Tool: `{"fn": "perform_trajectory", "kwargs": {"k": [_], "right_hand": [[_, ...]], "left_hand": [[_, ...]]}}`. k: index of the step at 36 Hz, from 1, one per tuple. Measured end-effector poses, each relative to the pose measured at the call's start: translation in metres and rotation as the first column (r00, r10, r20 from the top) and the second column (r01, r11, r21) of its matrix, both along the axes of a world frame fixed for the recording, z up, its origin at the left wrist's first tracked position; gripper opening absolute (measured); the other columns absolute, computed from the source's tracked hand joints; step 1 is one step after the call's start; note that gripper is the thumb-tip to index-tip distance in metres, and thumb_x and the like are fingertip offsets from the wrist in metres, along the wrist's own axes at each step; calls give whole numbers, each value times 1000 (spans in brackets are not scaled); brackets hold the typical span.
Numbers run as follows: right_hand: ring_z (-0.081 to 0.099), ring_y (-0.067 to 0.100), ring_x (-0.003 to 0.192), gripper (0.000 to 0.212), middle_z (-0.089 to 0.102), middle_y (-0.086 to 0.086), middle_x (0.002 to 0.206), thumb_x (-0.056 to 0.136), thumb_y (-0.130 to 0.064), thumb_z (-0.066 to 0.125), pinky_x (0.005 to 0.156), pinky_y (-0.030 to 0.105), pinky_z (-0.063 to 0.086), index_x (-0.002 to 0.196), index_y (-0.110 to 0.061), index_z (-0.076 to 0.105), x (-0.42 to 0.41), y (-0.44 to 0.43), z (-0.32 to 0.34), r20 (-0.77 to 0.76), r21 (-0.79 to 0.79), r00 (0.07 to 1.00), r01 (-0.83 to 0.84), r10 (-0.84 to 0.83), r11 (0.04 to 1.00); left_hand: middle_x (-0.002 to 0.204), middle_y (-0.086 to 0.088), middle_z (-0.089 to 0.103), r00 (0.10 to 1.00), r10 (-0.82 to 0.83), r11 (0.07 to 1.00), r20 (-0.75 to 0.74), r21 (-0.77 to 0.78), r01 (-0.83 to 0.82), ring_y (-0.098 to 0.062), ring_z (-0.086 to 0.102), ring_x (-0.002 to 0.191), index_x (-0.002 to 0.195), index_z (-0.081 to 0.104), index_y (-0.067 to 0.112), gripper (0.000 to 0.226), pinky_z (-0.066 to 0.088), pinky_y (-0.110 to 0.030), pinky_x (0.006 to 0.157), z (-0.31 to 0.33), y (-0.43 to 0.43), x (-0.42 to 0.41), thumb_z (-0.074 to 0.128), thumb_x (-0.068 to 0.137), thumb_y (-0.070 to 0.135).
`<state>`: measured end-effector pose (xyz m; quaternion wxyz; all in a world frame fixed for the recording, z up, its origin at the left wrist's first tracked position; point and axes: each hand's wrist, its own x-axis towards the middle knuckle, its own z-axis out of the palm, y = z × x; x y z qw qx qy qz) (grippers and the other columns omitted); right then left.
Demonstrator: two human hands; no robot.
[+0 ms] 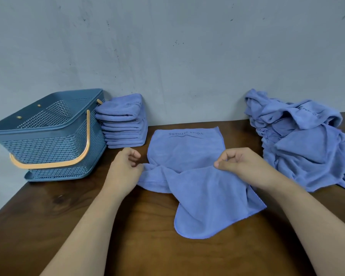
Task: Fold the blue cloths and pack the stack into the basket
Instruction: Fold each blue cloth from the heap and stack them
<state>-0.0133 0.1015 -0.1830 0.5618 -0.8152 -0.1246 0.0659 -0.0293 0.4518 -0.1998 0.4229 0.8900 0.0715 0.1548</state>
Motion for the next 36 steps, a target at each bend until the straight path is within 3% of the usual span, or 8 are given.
{"fn": "perform_trajectory", "kwargs": {"k": [4,8,11,18,22,27,32,36], "right_hand": [[37,20,60,31,50,7,62,91,-37,82,63,34,30,80,-12,70,-2,3,-1,-19,-18,1000,-22,21,1000],[33,10,45,30,45,-4,52,95,-30,79,47,21,27,82,-6,68,-5,5,1,-15,-56,1000,-14,13,998],[34,14,47,30,46,-1,54,95,-32,78,47,25,27,79,-10,68,-6,5,-1,-31,-55,999,-31,30,998],[64,8,65,22,73,-1,69,98,-28,76,70,25,46,82,-12,72,-19,6,-8,8,11,999,-47,47,999],[40,21,56,24,55,22,62,97,-42,73,63,38,35,82,-24,73,-31,6,-18,130,-57,991,18,-11,998],[68,12,72,11,70,-9,77,97,-51,66,69,46,57,102,-42,69,-68,-1,-27,305,-210,945,188,-119,959],[62,-1,105,33,66,-24,109,99,-45,65,87,35,55,129,-56,56,-111,-16,-30,344,-246,931,217,-124,945],[56,-2,114,48,57,-32,122,98,-45,68,95,31,53,141,-57,49,-140,-23,-34,359,-311,928,224,-104,923]], "left_hand": [[109,23,57,948,-240,925,209,345,158,-6,50,109,103,65,36,24,38,-16,92,-4,-9,-31,67,91,15],[122,29,60,903,-427,780,44,524,344,-2,49,122,120,67,43,24,37,-31,108,-24,-17,-47,65,96,43],[127,30,59,935,-354,819,-1,483,311,3,47,120,132,62,47,30,41,-32,103,-30,-19,-46,63,102,45],[107,27,63,939,-342,893,44,326,310,0,52,109,108,71,44,12,45,-24,96,-32,-22,-64,72,97,48],[104,26,62,944,-318,880,85,396,261,0,51,101,104,70,44,7,46,-29,94,-35,-22,-75,69,101,39],[101,26,65,949,-300,906,94,340,253,-3,55,100,96,70,42,13,45,-29,99,-33,-21,-74,69,101,30],[106,23,65,947,-304,862,104,453,227,-2,50,97,113,74,39,15,46,-30,88,-36,-24,-73,69,100,34],[106,22,67,946,-300,856,122,472,210,-2,50,96,109,77,36,11,47,-31,86,-36,-24,-74,69,101,35]]}}
